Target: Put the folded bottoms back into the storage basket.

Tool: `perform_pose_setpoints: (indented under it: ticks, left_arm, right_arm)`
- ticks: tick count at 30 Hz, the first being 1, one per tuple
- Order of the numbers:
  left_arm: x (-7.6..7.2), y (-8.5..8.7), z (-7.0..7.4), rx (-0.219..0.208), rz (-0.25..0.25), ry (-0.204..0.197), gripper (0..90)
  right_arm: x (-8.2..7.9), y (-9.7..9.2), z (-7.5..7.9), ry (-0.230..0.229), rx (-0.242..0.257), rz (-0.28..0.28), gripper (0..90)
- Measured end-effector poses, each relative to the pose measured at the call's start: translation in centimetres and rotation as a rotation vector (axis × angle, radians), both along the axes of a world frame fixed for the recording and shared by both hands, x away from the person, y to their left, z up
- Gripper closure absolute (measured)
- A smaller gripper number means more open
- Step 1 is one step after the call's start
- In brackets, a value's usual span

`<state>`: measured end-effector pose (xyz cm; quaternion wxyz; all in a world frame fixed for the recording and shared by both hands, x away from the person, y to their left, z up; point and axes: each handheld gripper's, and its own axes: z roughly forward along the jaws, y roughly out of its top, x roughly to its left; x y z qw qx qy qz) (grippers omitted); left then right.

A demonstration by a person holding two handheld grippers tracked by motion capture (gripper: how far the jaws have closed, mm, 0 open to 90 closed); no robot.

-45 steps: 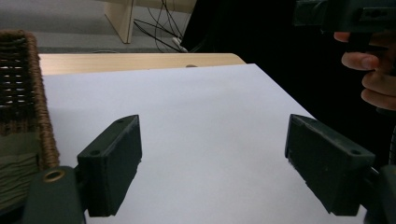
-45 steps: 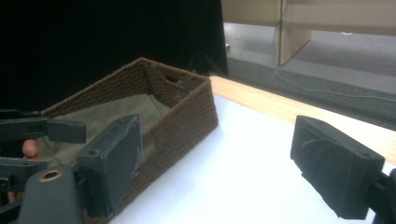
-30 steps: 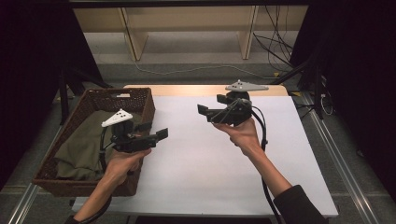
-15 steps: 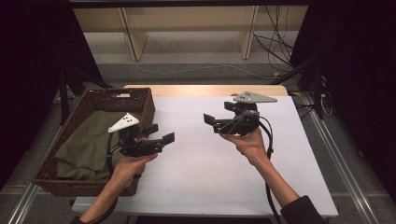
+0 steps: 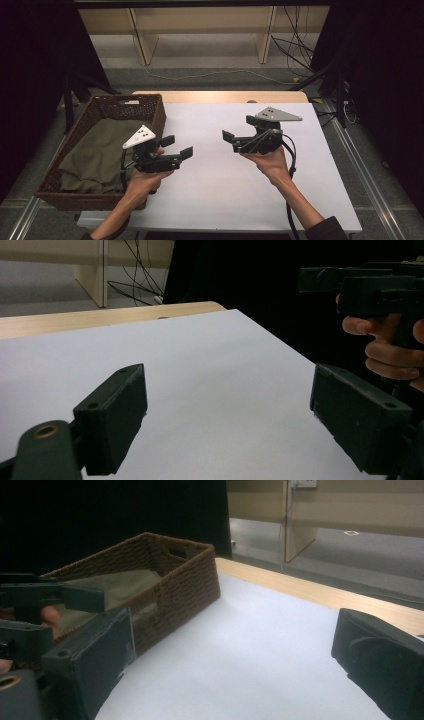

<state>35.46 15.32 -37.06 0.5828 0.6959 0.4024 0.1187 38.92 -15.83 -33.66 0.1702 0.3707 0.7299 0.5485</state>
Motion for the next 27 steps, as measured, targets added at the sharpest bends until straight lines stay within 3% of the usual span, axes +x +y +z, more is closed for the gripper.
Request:
perform_pose_setpoints:
  ticks: [27]
  left_arm:
    - [-0.9, -1.2, -1.7, 0.036, -0.024, -0.052, 15.2]
  right_arm:
    - [-2.8, -2.2, -2.2, -0.022, 0.003, -0.014, 3.7]
